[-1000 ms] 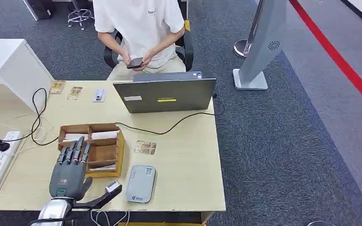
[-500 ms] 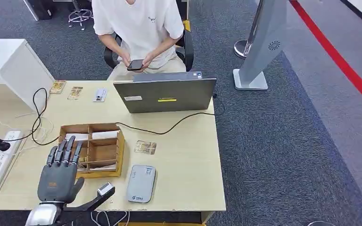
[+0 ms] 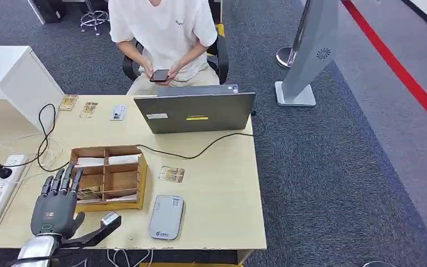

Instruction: Pass the card to the sensor for recognition and then transmit it.

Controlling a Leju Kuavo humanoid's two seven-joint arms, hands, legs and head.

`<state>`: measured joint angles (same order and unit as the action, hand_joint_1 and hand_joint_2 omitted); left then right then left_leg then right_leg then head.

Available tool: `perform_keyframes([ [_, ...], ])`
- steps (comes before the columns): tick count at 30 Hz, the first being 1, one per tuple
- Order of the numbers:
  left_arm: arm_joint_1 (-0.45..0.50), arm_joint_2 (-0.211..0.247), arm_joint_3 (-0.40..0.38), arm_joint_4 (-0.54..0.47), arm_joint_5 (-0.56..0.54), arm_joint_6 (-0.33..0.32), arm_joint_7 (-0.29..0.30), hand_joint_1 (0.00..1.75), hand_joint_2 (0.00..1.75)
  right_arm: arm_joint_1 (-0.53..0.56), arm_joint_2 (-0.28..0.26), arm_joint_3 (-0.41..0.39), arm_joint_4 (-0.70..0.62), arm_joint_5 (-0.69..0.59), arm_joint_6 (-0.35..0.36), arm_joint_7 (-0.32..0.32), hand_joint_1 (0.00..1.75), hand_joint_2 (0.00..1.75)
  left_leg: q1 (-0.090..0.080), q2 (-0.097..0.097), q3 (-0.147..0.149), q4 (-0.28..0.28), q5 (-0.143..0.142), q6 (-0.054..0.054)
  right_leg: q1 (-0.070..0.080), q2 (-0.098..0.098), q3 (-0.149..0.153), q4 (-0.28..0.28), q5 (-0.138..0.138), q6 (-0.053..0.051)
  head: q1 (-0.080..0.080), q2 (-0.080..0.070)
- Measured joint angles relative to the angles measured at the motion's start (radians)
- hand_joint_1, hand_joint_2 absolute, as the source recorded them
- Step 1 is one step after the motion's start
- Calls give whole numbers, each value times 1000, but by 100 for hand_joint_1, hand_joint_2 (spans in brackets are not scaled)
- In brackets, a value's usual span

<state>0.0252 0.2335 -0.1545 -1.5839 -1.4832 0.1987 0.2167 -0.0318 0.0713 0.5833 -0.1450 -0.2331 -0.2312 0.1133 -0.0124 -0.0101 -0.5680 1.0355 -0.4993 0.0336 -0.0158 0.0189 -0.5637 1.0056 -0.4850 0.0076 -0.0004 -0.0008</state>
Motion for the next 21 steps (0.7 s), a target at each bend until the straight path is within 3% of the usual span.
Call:
perform_keyframes([
  [13, -2, -3, 1, 22, 0, -14, -6, 0, 175, 0, 0, 5, 3, 3, 1, -2, 0, 175, 0, 0, 0, 0, 0, 0, 0, 0, 0, 0, 0, 0, 0, 0],
  [21, -21, 0, 1, 45, 11, -79, -24, 0, 175, -1, 0, 18, 3, 2, 1, -1, 0, 175, 0, 0, 0, 0, 0, 0, 0, 0, 0, 0, 0, 0, 0, 0],
])
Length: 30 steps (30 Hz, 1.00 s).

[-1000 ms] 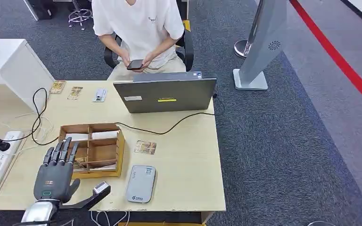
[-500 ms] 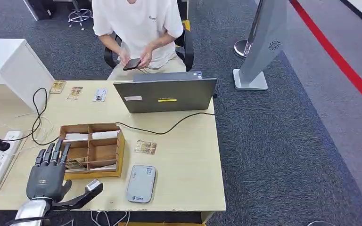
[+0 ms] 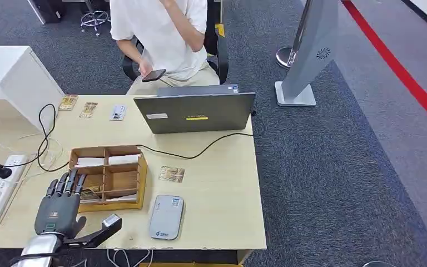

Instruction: Pass the card to the sensor for recognition and then transmit it.

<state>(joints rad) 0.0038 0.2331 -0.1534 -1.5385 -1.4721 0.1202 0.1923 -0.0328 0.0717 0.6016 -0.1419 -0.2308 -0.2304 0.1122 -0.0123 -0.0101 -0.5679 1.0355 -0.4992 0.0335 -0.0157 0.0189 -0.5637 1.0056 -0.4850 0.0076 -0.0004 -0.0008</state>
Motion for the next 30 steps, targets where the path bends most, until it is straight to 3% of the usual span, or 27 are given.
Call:
perform_keyframes([
  [8, -30, 15, 0, 15, 8, -46, -5, 0, 175, 0, 0, 4, 1, -2, 3, 0, 0, 175, 0, 0, 0, 0, 0, 0, 0, 0, 0, 0, 0, 0, 0, 0],
  [30, -57, 31, -39, 13, -1, -61, 1, 0, 175, 0, 1, 6, 5, -11, 2, 0, 0, 175, 0, 0, 0, 0, 0, 0, 0, 0, 0, 0, 0, 0, 0, 0],
])
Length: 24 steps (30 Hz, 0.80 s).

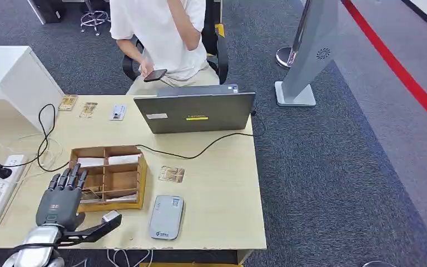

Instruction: Pass the card to the sensor for recognition and then transmit it.

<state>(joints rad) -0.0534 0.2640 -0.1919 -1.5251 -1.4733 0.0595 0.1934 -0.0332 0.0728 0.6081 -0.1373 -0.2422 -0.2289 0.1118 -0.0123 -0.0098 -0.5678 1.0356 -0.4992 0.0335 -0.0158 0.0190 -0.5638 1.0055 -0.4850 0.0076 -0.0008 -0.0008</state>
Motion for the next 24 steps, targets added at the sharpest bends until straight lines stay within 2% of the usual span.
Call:
perform_keyframes([
  [8, -42, 21, -27, -11, 22, -47, 0, 0, 175, 0, 1, 9, 0, -2, 0, 0, 0, 175, 0, 0, 0, 0, 0, 0, 0, 0, 0, 0, 0, 0, 0, 0],
  [15, -65, 70, -52, -13, 91, -115, -18, 0, 175, 0, 1, 19, 2, -6, 2, 6, 0, 175, 1, 1, 0, 0, 0, 0, 0, 1, 0, 0, 0, 0, 0, 0],
  [24, -73, 114, -63, -13, 110, -131, -35, 0, 175, -1, 2, 21, 5, -9, 2, 10, 0, 175, 1, 1, 0, 0, 0, 0, 1, 1, 0, 0, 0, 0, 0, 0],
])
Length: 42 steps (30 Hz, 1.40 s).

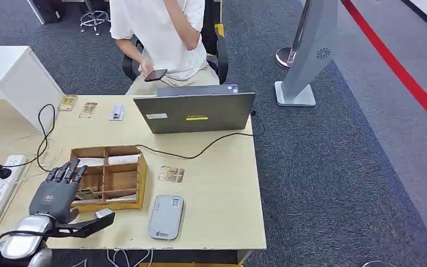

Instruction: Pass the card to the sensor for recognition and then transmit it.

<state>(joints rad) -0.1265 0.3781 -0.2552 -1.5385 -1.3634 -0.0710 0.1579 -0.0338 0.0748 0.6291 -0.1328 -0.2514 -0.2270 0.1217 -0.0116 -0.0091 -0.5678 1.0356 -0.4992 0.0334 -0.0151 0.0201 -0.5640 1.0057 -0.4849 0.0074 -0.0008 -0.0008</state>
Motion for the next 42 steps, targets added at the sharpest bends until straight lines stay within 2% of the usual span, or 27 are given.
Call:
perform_keyframes([
  [19, -4, 28, -14, -46, 10, -3, 0, 0, 175, 0, 0, 3, 2, -2, 0, 1, 0, 175, 0, 0, 0, 0, 0, 0, 0, 0, 0, 0, 0, 0, 0, 0],
  [42, -35, 30, -42, -60, 29, 0, 8, 0, 175, 0, 0, 14, 3, -11, 0, -1, 0, 175, 0, 0, 0, 0, 0, 0, 0, 0, 0, 0, 0, 0, 0, 0],
])
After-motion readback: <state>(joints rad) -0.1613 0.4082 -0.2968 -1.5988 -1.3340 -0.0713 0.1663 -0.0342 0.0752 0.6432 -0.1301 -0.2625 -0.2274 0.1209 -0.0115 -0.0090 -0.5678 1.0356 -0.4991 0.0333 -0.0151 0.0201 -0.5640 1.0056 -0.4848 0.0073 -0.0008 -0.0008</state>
